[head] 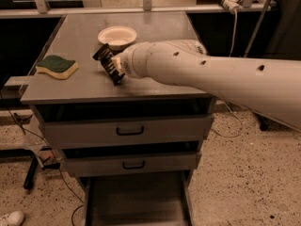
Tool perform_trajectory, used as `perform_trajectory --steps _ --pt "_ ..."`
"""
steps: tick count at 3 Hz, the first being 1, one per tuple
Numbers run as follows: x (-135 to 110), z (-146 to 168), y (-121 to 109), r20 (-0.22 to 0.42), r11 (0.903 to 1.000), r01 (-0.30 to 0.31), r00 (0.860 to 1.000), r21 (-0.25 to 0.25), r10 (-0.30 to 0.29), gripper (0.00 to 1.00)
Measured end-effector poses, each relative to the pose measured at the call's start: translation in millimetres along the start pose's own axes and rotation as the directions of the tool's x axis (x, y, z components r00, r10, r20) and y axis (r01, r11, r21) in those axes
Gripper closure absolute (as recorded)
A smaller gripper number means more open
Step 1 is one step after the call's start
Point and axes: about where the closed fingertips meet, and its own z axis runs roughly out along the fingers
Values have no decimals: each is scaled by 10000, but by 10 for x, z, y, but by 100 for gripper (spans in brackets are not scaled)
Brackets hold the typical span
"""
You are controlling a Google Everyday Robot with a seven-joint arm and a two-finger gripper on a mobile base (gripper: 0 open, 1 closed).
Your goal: Pick rxbar chocolate from bottom drawer and place on counter
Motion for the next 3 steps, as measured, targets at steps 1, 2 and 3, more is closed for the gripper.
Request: perform_trajectory --steps 1,2,3 --pt "0 0 0 0 10000 0 10000 0 0 57" --pt "0 0 0 1 10000 0 10000 0 0 34" --pt "-1 0 0 1 10000 1 10000 0 -1 11"
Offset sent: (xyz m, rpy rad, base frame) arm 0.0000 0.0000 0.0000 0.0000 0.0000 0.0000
